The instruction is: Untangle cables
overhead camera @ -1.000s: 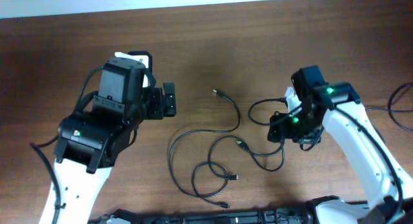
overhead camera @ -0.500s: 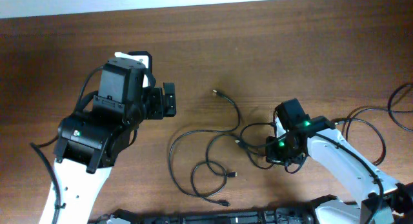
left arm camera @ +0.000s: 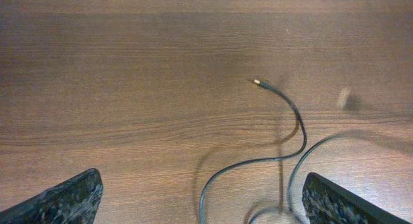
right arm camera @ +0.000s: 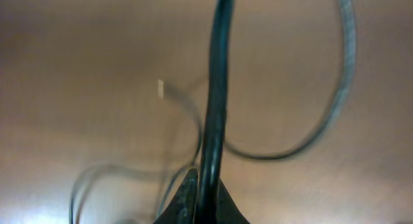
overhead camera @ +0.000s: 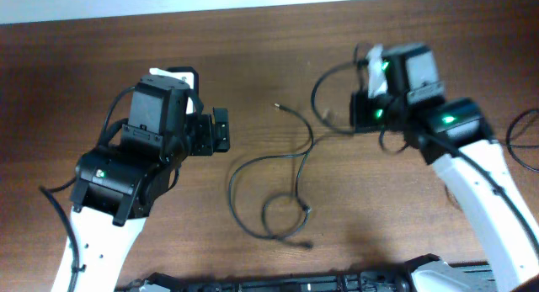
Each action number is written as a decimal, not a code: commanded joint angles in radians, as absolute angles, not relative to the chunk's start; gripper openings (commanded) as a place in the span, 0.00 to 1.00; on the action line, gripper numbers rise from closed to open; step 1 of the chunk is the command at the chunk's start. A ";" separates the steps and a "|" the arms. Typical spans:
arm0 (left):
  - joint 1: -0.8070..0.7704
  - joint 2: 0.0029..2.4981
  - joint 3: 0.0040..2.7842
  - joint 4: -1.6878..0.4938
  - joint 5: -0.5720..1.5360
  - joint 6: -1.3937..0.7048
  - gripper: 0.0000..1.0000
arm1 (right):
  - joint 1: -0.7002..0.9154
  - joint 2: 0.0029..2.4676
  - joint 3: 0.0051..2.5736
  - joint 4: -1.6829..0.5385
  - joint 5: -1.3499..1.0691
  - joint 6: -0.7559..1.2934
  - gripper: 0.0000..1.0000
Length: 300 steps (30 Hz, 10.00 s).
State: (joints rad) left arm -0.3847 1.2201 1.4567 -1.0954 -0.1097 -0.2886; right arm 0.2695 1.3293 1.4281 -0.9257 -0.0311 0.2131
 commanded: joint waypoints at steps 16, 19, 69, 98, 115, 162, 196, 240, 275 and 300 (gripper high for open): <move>-0.382 1.215 1.462 -1.093 -0.121 -0.299 0.99 | 0.274 1.312 1.739 -0.685 0.484 -0.005 0.04; -0.382 1.215 1.462 -1.093 -0.121 -0.299 0.99 | 0.274 1.312 1.739 -0.678 0.484 -0.004 0.04; -0.383 1.215 1.461 -1.120 0.016 -0.306 0.99 | 0.130 1.694 1.737 0.439 1.413 -0.924 0.04; -0.383 1.216 1.461 -1.106 0.042 -0.284 0.96 | -0.399 1.981 1.732 0.617 1.221 -0.887 0.04; -0.447 1.600 1.461 -0.778 0.558 0.133 0.99 | 0.173 1.800 1.734 0.709 1.259 -0.887 0.04; -0.444 1.600 1.461 -0.906 0.605 0.277 0.99 | -0.600 1.830 1.732 -1.011 -0.406 -0.105 0.85; -0.414 1.601 1.461 -0.827 0.309 -0.060 0.99 | -0.257 1.846 1.380 -0.424 -0.065 -0.109 0.04; -0.414 1.601 1.461 -0.827 0.309 -0.060 0.99 | 0.255 1.473 1.757 -1.400 -0.258 0.039 0.99; -0.414 1.601 1.461 -0.827 0.309 -0.060 0.99 | -0.101 0.122 0.006 -0.064 -0.178 0.031 0.99; -0.414 1.608 1.446 -0.884 0.117 -0.051 0.99 | -0.101 0.003 0.006 -0.065 -0.146 -0.052 0.99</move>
State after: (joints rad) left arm -0.4137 1.6066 1.4551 -0.8795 0.2768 -0.0498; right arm -0.0948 0.0147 0.0109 -0.0593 -0.1581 -0.0528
